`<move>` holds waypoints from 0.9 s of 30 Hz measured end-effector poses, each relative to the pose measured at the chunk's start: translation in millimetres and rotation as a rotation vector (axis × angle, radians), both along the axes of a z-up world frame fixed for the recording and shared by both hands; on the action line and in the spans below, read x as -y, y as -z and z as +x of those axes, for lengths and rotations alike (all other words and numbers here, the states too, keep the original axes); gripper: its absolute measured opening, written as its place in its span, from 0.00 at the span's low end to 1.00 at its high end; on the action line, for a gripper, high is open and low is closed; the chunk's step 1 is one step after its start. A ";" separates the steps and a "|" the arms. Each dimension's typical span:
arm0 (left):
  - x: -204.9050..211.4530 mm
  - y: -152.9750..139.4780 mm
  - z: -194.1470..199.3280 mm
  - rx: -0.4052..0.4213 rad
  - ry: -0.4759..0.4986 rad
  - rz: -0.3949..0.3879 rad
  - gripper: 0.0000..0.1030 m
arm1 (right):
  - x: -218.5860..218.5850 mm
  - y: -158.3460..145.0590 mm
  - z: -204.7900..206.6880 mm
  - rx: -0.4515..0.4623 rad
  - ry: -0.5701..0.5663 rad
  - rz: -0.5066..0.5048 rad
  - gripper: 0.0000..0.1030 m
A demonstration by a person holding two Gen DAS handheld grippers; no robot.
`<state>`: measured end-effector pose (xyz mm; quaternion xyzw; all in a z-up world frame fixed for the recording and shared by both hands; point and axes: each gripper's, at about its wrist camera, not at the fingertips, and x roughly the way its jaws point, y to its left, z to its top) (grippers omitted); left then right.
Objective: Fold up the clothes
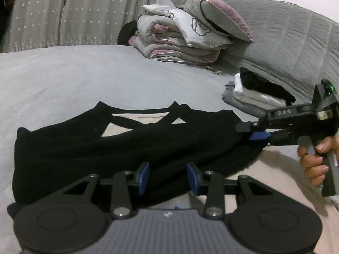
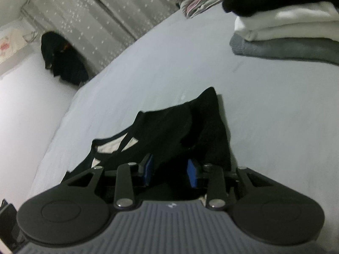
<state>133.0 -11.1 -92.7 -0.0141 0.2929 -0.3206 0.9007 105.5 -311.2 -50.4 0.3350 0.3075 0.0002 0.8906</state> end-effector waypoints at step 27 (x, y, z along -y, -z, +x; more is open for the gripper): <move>-4.1 -13.9 -7.7 -0.114 0.143 0.012 0.39 | -21.5 -25.3 -7.8 -0.131 -0.115 -0.266 0.23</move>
